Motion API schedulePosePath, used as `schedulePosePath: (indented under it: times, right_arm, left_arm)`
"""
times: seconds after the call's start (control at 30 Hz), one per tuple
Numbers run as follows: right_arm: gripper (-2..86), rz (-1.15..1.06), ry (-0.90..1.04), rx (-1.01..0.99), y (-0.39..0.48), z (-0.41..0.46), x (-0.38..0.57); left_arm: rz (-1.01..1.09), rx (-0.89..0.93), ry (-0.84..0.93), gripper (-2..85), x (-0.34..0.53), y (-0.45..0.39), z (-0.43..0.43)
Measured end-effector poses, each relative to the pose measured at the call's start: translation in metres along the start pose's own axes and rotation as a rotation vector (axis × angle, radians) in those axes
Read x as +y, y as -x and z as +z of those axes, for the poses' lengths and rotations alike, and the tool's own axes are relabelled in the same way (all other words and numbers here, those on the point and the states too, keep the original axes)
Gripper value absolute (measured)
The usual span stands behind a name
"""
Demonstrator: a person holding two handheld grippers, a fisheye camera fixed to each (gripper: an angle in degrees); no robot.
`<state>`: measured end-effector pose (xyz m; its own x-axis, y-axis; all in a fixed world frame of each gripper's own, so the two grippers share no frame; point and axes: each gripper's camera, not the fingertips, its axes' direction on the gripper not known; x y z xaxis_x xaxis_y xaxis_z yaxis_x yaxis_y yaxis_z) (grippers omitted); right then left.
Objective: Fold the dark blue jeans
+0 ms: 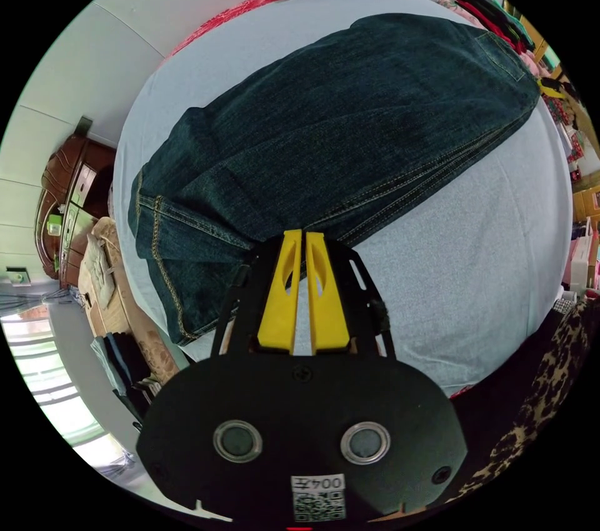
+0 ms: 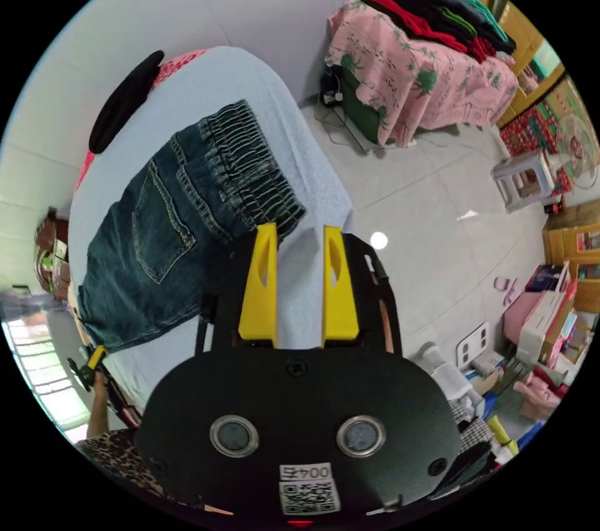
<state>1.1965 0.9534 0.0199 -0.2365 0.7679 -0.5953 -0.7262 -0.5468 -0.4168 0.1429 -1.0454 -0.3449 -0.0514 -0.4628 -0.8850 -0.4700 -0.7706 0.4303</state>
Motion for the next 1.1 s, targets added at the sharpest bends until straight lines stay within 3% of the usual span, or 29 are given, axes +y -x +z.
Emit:
schedulePosePath:
  times: [0.1,0.27,0.5,0.7,0.87,1.1]
  right_arm:
    - [11.5,0.013,-0.067,-0.05,-0.009,0.003,0.026]
    - [9.8,-0.178,-0.118,-0.236,0.043,0.039,0.102]
    - [9.6,-0.385,0.039,-0.482,0.152,0.152,0.237]
    - [10.2,-0.413,0.143,-0.626,0.227,0.247,0.33]
    - [10.2,-0.393,0.128,-0.631,0.283,0.297,0.39]
    - [10.4,-0.353,0.074,-0.692,0.383,0.375,0.462]
  left_arm:
    - [-0.007,0.001,0.0,0.9,0.004,0.013,-0.013]
    - [-0.044,0.011,-0.022,1.0,0.016,0.042,-0.038]
    - [-0.03,0.009,-0.025,1.4,0.025,0.079,-0.073]
    - [0.034,0.158,-0.082,2.0,0.042,0.135,-0.111]
    - [0.101,0.232,-0.245,1.3,0.091,0.223,-0.156]
    - [0.087,0.35,-0.214,1.3,0.157,0.364,-0.169]
